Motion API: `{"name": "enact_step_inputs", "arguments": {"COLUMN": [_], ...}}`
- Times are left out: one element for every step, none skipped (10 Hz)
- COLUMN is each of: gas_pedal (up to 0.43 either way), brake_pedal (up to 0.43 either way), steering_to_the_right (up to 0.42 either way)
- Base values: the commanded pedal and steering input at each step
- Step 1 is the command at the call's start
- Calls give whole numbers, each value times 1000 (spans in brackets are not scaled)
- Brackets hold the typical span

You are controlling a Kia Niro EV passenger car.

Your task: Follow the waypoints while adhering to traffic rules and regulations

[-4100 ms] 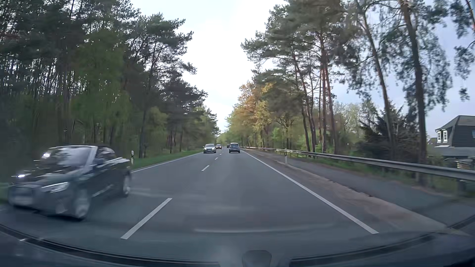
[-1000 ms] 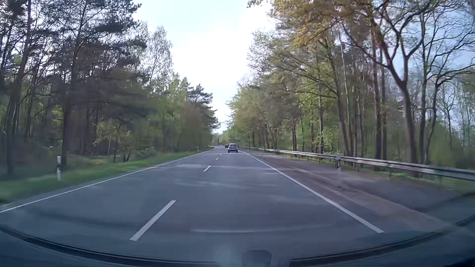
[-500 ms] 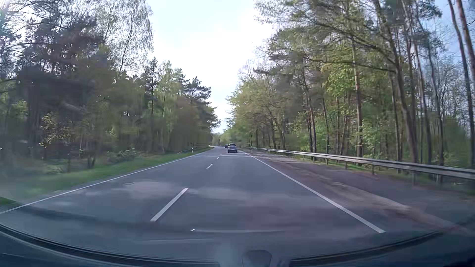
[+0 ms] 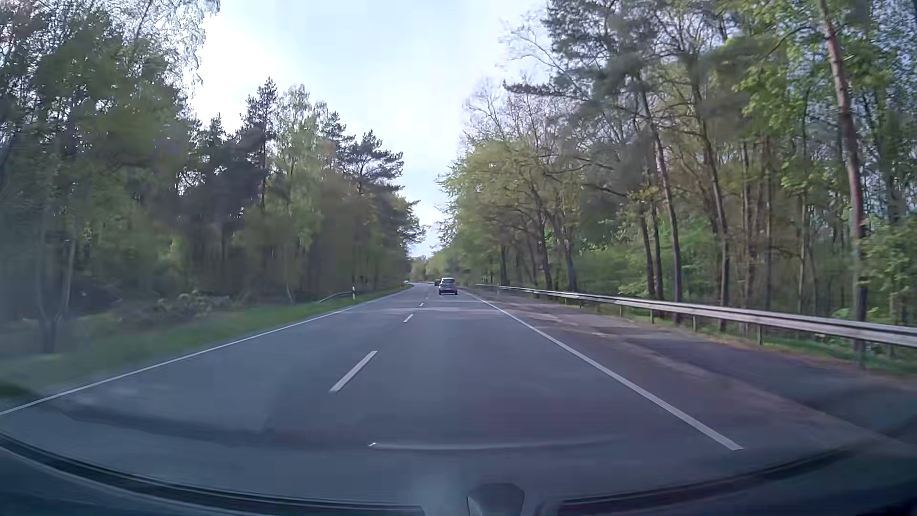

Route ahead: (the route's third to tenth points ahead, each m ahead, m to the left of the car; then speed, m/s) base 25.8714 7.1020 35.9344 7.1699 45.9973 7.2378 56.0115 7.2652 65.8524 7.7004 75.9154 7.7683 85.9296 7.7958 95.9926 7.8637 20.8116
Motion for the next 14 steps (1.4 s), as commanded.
{"name": "enact_step_inputs", "arguments": {"gas_pedal": [228,228,228,228,228,228,228,228,228,228,228,228,209,209], "brake_pedal": [0,0,0,0,0,0,0,0,0,0,0,0,0,0], "steering_to_the_right": [-7,-7,-7,-7,-7,-7,-7,-7,-7,-7,-7,-7,-7,-7]}}
